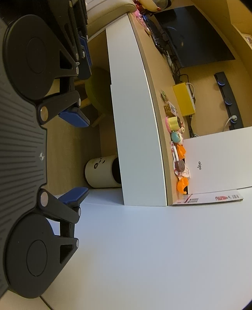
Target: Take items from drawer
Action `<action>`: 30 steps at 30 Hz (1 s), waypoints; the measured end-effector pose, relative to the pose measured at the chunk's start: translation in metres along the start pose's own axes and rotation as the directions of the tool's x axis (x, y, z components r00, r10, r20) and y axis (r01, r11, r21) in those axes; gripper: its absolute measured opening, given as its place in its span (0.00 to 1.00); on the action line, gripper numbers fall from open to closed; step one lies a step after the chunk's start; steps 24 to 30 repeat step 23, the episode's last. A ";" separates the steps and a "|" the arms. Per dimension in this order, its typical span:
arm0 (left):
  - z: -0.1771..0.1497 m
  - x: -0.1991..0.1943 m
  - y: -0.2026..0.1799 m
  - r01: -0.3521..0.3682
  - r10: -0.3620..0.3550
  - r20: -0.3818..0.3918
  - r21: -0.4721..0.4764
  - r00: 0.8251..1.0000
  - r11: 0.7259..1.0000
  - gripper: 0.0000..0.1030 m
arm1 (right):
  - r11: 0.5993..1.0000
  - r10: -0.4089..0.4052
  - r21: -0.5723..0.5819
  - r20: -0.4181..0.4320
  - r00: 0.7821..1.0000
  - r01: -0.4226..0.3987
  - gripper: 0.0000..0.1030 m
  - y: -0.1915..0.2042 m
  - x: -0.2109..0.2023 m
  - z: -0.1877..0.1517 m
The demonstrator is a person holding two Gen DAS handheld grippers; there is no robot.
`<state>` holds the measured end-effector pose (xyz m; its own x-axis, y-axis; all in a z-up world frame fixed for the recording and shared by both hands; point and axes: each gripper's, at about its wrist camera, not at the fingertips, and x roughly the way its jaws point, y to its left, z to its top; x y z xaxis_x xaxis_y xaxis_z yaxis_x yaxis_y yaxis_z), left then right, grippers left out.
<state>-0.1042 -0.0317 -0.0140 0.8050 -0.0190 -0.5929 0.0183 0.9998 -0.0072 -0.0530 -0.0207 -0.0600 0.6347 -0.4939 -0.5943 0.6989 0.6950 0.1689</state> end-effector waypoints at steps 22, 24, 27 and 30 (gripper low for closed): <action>0.001 0.014 0.002 0.033 -0.033 -0.020 0.009 0.999 0.999 0.14 | 1.000 -0.001 0.025 -0.021 1.000 0.002 0.67 -0.004 0.011 0.002; 0.001 0.016 0.002 0.031 -0.031 -0.019 0.010 0.999 0.999 0.14 | 1.000 0.000 0.029 -0.023 1.000 0.001 0.67 -0.005 0.012 0.003; 0.001 0.016 0.002 0.031 -0.031 -0.019 0.010 0.999 0.999 0.14 | 1.000 0.000 0.029 -0.023 1.000 0.001 0.67 -0.005 0.012 0.003; 0.001 0.016 0.002 0.031 -0.031 -0.019 0.010 0.999 0.999 0.14 | 1.000 0.000 0.029 -0.023 1.000 0.001 0.67 -0.005 0.012 0.003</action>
